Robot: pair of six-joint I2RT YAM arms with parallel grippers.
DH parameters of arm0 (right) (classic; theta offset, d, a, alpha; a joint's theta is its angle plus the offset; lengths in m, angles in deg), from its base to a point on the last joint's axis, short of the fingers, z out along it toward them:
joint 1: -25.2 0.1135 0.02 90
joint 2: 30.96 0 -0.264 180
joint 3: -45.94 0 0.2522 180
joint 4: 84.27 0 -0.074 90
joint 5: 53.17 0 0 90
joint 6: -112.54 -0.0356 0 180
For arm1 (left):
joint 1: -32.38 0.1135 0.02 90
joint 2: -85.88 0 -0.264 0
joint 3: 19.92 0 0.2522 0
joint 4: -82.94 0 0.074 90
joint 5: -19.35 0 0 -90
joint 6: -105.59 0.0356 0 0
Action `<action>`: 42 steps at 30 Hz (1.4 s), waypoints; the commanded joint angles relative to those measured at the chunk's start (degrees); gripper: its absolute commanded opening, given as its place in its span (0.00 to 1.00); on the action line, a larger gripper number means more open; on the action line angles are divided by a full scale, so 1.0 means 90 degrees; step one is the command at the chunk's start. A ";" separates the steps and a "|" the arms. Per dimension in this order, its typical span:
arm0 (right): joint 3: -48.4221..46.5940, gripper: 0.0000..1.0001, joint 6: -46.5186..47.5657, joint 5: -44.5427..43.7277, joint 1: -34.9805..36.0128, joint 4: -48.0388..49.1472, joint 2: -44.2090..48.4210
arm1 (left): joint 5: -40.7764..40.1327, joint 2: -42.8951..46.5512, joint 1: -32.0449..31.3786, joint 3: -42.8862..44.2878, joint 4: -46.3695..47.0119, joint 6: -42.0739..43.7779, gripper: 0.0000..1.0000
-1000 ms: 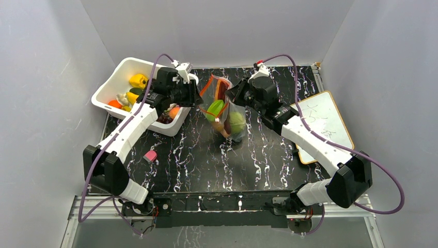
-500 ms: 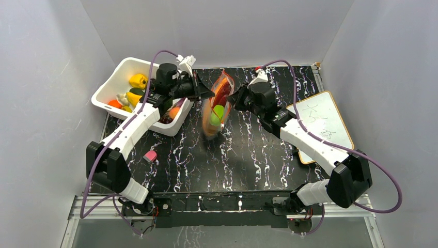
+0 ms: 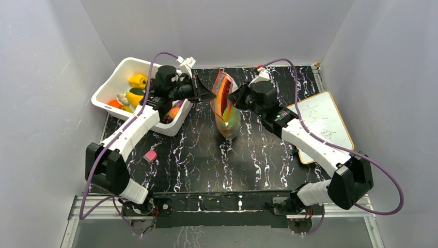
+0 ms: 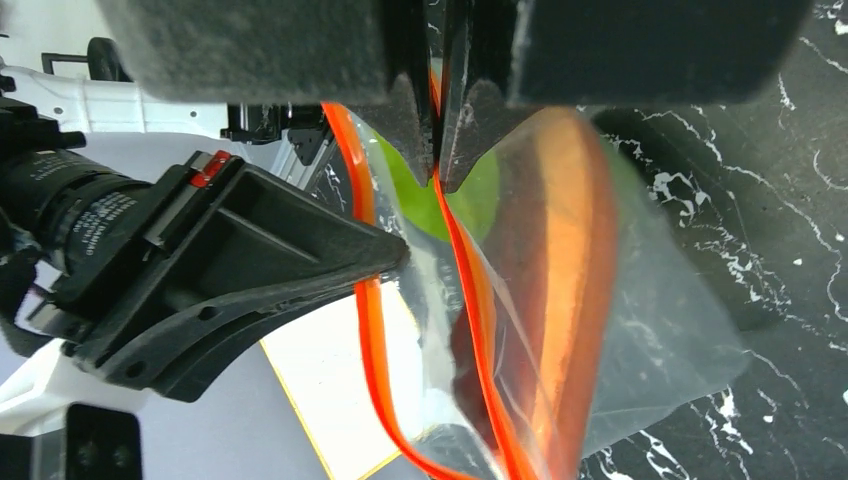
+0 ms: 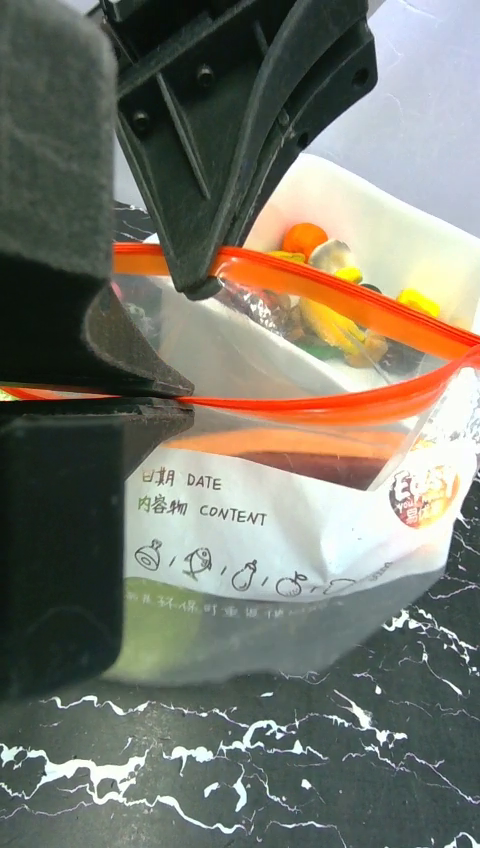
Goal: Place the food in the zip-top bag and seal the zipper
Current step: Adjust the zipper food storage bag at the center of the board, then pick up the fake fruit from the bin.
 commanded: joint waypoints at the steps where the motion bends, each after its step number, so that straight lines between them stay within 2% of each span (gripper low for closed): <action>1: -0.0034 0.00 0.0014 0.0156 -0.0016 0.0363 0.0251 | -0.0081 0.0094 -0.0044 0.0043 -0.0079 0.0300 0.00; 5: -0.0063 0.00 0.0058 0.0122 -0.0015 0.0273 0.0295 | -0.0324 0.0083 -0.0048 0.0136 -0.0341 0.0514 0.00; 6: -0.0058 0.00 0.0077 0.0108 -0.0019 0.0256 0.0310 | -0.0383 0.0091 -0.0049 0.0172 -0.0431 0.0558 0.04; 9: -0.0008 0.00 0.0086 0.0090 -0.0017 0.0243 0.0400 | -0.0634 0.0126 -0.0049 0.0264 -0.0664 0.0680 0.33; 13: 0.0031 0.00 0.0122 0.0134 -0.0017 0.0265 0.0526 | -0.1086 0.0250 -0.0039 0.0348 -0.0966 0.0974 0.59; 14: -0.0002 0.00 0.0146 0.0168 -0.0015 0.0237 0.0534 | -0.1189 0.0286 -0.0039 0.0377 -0.1035 0.1076 0.73; 15: -0.0033 0.00 0.0180 0.0202 -0.0018 0.0202 0.0546 | -0.1268 0.0305 -0.0039 0.0424 -0.1108 0.1201 0.95; 16: -0.0051 0.00 0.0211 0.0234 -0.0016 0.0179 0.0556 | -0.1318 0.0325 -0.0039 0.0505 -0.1182 0.1330 0.98; 26: 0.0279 0.00 0.0370 0.0180 -0.0015 0.0091 0.1107 | -0.2812 0.0021 0.0198 0.1490 -0.2329 0.2122 0.98; 33: 0.0365 0.00 0.0534 0.0230 -0.0015 -0.0050 0.1360 | -0.3159 -0.0349 0.1177 0.1663 -0.2578 0.2413 0.98; 42: 0.0459 0.00 0.0564 0.0234 -0.0015 -0.0061 0.1593 | -0.3745 -0.1048 0.1961 0.1643 -0.2158 0.3694 0.80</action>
